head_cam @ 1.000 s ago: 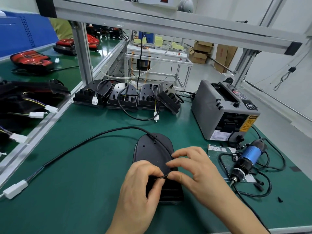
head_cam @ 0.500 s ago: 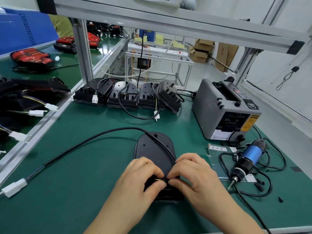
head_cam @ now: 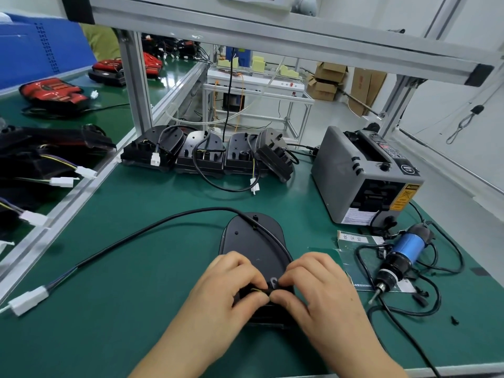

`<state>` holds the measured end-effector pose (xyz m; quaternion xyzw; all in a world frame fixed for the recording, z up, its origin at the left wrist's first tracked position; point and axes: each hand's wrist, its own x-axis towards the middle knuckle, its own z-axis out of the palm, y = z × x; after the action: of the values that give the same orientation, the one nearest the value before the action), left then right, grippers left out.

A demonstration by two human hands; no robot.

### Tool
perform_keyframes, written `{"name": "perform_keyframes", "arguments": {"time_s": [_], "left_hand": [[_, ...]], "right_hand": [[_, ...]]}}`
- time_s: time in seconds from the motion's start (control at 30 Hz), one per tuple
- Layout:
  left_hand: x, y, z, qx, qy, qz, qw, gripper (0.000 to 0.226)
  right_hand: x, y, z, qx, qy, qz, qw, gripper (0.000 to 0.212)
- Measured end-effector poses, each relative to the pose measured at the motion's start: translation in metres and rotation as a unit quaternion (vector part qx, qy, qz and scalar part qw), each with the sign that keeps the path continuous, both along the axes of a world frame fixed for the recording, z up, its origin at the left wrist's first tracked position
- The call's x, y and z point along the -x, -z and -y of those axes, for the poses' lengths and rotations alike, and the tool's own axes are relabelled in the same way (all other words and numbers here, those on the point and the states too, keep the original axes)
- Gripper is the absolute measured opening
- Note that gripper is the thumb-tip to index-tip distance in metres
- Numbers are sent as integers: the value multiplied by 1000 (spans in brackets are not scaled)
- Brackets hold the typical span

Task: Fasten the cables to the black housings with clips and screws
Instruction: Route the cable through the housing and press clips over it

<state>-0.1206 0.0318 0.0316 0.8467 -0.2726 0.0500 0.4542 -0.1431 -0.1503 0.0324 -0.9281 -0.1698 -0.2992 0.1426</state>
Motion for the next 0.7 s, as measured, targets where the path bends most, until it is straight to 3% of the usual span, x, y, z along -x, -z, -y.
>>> {"name": "perform_keyframes", "arguments": {"time_s": [0.13,0.3,0.5,0.6,0.7], "left_hand": [[-5,0,-2,-40,13,-12,999,25],[-7,-5,-1,-32,24,-52,998,6],[-6,-6,1,25,8,-98,995,20],[-6,-6,4,42,-14,-111,993,4],[-4,-5,8,49,-26,-114,992,8]], "right_hand": [[-2,5,2,-52,-27,8,998,34],[-2,12,-1,-89,-37,15,995,35],[-3,15,-1,-91,-30,29,995,37],[-4,15,-1,-87,-27,27,996,36],[-5,14,0,-84,-30,10,996,34]]}}
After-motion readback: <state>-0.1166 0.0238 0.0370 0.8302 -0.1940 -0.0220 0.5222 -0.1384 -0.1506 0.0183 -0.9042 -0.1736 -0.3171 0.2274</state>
